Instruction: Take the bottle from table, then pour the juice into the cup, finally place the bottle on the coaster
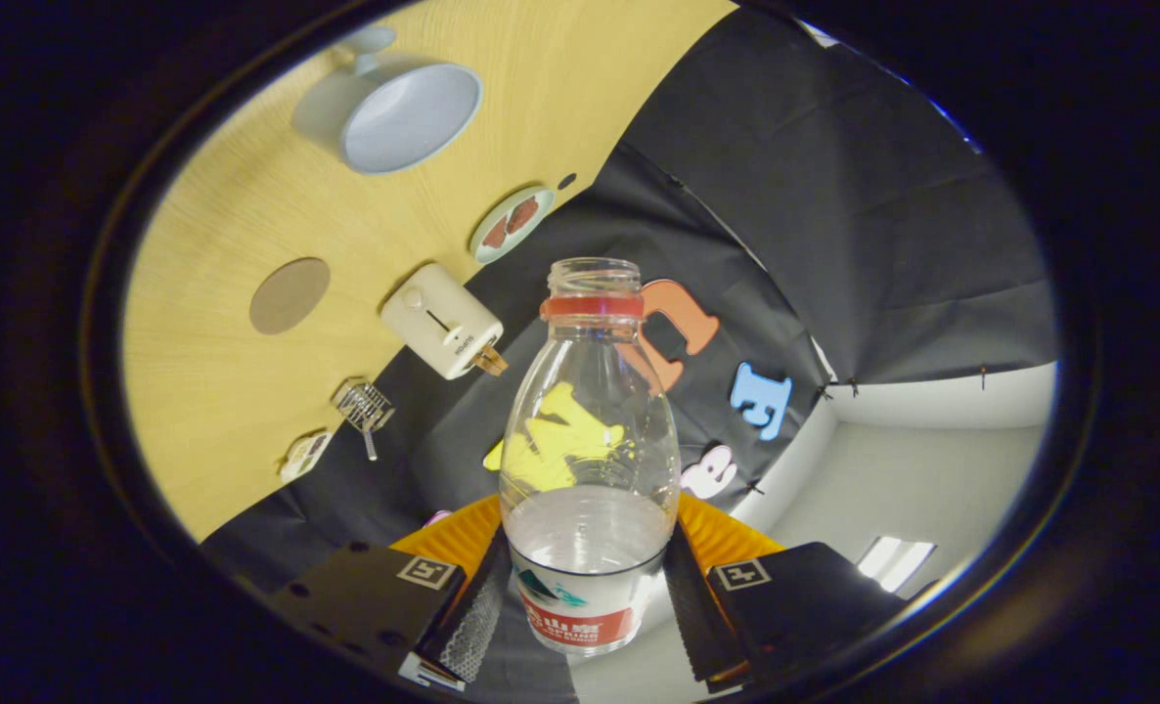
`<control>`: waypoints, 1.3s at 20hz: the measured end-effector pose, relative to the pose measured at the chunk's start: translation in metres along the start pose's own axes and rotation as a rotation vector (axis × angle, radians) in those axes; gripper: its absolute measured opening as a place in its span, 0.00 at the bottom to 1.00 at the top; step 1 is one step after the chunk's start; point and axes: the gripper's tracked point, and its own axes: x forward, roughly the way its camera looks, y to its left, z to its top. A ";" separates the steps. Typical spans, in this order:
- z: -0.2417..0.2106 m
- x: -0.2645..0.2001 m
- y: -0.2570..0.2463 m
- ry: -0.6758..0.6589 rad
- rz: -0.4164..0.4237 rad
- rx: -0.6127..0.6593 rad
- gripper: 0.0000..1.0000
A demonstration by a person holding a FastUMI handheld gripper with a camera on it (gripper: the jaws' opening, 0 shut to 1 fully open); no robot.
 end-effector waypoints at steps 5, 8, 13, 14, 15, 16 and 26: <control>-0.012 -0.005 0.024 0.059 0.066 0.208 0.81; -0.015 -0.012 0.041 0.098 0.121 0.419 0.81; -0.013 -0.028 0.064 0.146 0.261 0.902 0.81; -0.015 -0.030 0.066 0.163 0.265 0.986 0.81; -0.017 -0.031 0.066 0.179 0.262 1.069 0.81; -0.015 -0.032 0.069 0.191 0.272 1.149 0.82; -0.006 -0.024 0.069 0.316 0.297 1.729 0.82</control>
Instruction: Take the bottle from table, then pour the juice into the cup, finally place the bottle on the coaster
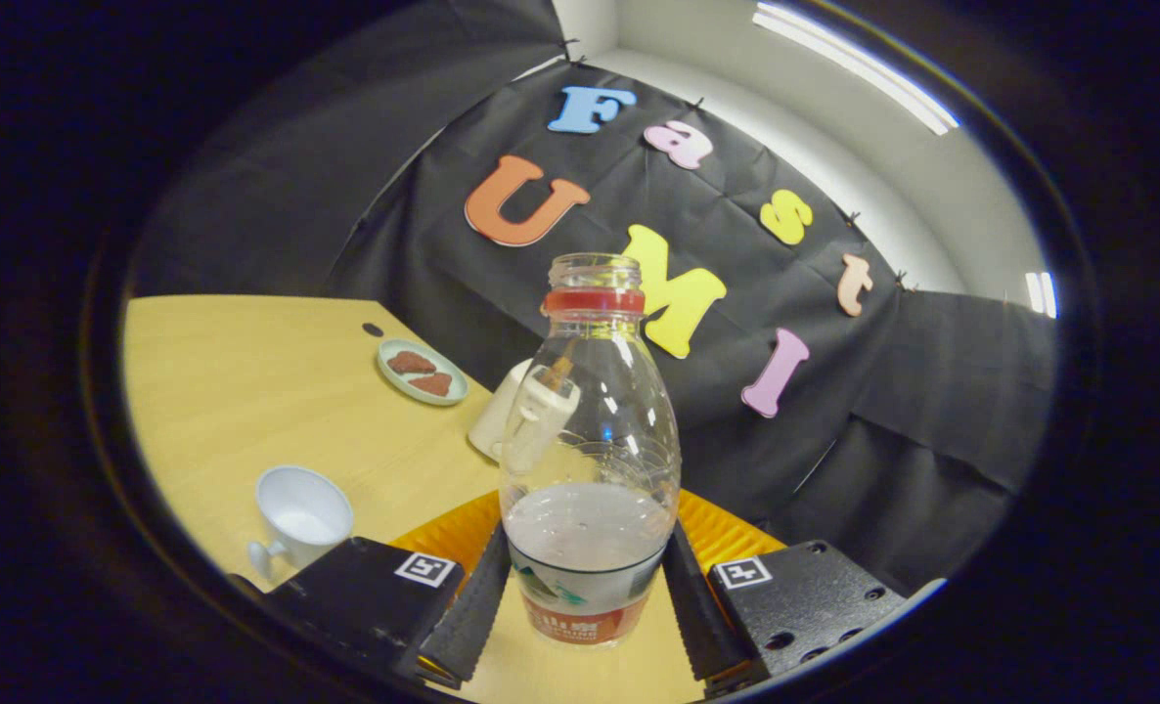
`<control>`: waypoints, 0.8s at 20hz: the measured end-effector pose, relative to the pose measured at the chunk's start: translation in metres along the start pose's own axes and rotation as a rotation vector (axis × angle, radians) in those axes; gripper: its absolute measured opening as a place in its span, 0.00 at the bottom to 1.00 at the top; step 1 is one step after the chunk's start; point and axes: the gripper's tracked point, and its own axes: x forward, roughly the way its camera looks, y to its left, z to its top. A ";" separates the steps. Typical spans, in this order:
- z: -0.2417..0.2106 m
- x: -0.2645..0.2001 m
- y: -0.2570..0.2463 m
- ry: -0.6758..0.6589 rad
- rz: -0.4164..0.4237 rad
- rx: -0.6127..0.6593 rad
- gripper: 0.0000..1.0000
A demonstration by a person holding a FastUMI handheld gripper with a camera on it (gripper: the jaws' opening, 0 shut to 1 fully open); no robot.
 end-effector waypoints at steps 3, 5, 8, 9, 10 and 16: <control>0.016 0.013 -0.014 -0.042 -0.049 0.085 0.82; 0.023 0.023 -0.022 -0.060 -0.063 0.178 0.81; 0.024 0.037 -0.029 -0.077 -0.072 0.265 0.81; 0.024 0.042 -0.035 -0.090 -0.092 0.280 0.81; 0.023 0.047 -0.035 -0.096 -0.087 0.301 0.81; 0.005 0.084 -0.034 -0.123 -0.094 0.427 0.81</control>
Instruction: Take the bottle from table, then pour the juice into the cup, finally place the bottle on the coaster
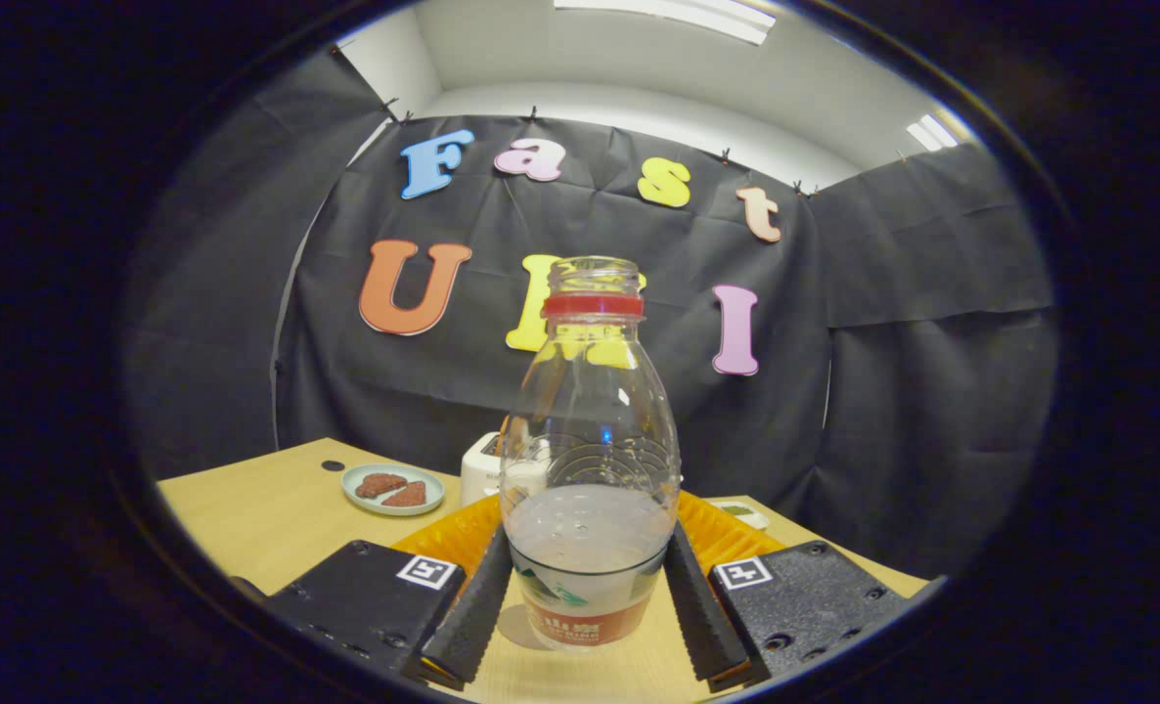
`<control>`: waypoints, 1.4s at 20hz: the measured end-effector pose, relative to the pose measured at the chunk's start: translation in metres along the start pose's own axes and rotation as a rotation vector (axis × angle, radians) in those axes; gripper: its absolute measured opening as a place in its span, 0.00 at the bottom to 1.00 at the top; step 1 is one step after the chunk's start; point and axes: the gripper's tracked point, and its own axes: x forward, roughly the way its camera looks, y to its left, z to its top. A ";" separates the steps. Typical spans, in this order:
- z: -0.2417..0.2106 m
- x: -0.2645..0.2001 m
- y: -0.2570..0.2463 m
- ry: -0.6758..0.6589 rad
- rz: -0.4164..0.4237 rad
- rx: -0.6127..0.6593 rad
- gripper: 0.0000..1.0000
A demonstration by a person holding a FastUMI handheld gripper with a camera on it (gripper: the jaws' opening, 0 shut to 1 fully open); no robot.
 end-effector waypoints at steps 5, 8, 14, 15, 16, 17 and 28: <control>-0.039 0.034 0.008 0.041 0.032 0.073 0.81; -0.075 0.054 0.015 0.083 0.057 0.095 0.81; -0.131 0.080 0.029 0.160 0.093 0.121 0.82; -0.135 0.083 0.030 0.163 0.098 0.127 0.82; -0.138 0.085 0.033 0.162 0.105 0.135 0.82; -0.141 0.086 0.035 0.167 0.112 0.140 0.82; -0.123 0.078 0.045 0.140 0.129 0.136 1.00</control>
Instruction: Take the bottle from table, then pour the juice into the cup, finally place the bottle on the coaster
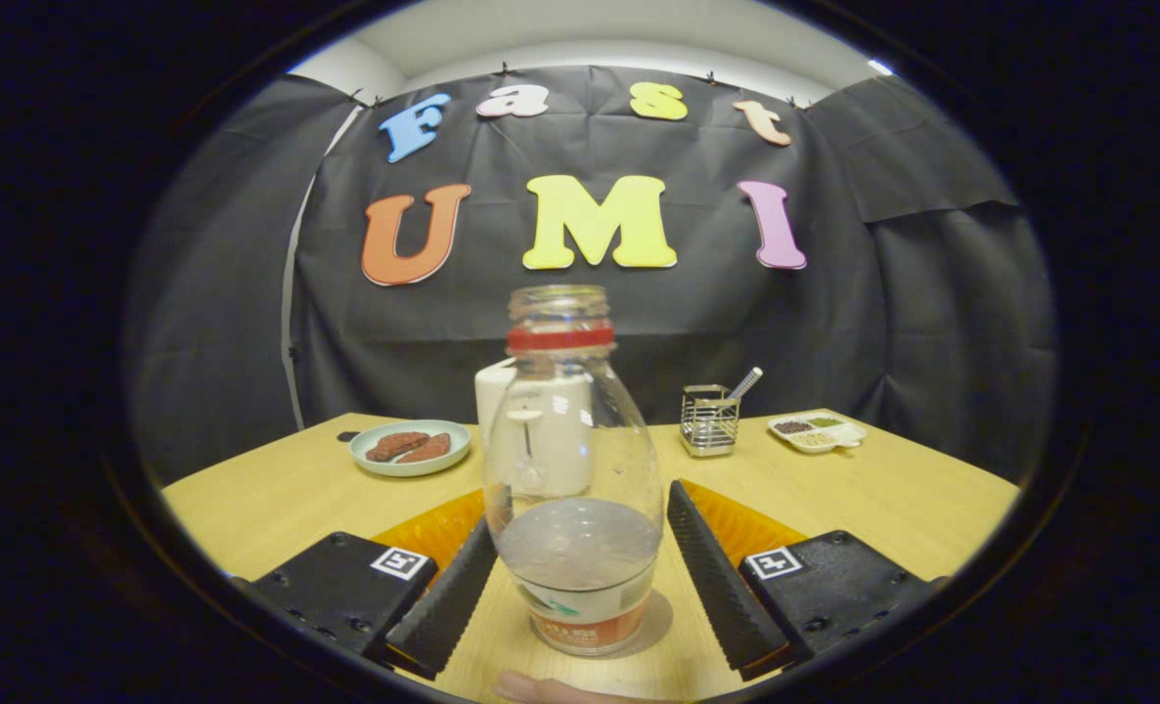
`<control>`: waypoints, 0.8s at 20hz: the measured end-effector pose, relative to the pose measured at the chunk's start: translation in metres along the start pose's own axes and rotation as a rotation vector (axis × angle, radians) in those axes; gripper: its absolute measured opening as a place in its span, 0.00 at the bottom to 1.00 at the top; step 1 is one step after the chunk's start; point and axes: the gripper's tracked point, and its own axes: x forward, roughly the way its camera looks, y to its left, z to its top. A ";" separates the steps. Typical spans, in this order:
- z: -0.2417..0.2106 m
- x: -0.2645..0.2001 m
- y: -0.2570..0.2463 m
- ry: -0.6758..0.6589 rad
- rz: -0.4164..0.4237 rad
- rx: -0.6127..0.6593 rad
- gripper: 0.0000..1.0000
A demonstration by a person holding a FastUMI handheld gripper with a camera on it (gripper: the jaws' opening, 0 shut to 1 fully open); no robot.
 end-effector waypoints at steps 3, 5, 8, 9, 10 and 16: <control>0.022 -0.018 0.004 -0.028 0.001 -0.021 1.00; 0.037 -0.032 0.008 -0.043 0.003 -0.035 1.00; 0.062 -0.059 0.012 -0.064 0.006 -0.038 1.00; 0.071 -0.069 0.013 -0.071 0.005 -0.036 1.00; 0.079 -0.079 0.013 -0.077 0.000 -0.032 1.00; 0.123 -0.138 0.007 -0.108 -0.057 -0.046 1.00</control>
